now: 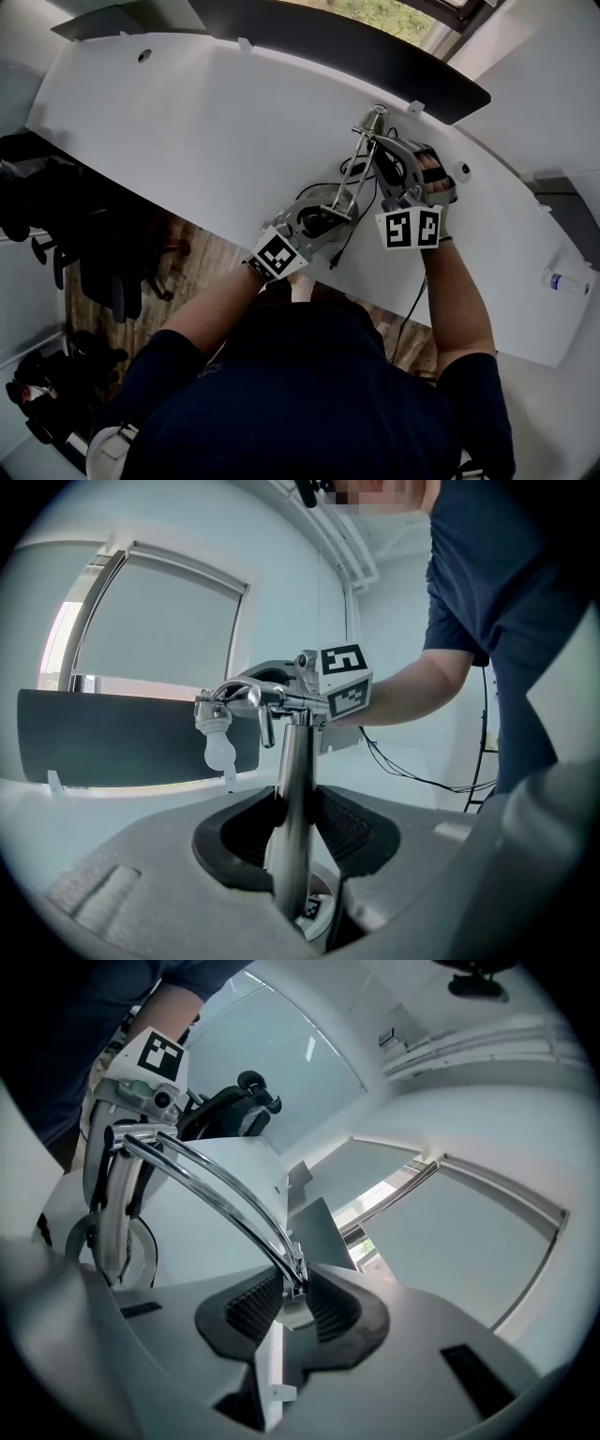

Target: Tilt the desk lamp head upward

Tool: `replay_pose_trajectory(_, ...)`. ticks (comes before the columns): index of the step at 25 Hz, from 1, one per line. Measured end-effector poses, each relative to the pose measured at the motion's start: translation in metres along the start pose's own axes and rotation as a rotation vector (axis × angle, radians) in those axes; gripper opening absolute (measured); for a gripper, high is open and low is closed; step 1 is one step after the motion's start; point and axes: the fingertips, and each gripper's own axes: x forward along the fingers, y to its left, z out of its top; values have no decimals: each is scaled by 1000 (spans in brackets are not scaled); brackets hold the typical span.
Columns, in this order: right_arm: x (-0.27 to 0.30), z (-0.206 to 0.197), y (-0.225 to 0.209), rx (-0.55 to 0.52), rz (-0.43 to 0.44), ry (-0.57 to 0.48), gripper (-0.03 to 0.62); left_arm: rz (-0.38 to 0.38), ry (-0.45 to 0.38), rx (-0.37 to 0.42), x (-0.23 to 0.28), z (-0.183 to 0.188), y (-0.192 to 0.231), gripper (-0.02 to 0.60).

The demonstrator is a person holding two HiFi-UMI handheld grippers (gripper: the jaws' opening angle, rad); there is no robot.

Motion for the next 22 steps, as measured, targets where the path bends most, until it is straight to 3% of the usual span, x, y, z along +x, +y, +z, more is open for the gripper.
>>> replay_pose_trajectory(22, -40, 53, -39, -222, -179, -46, 115, -23, 5, -12, 1, -1, -3, 137)
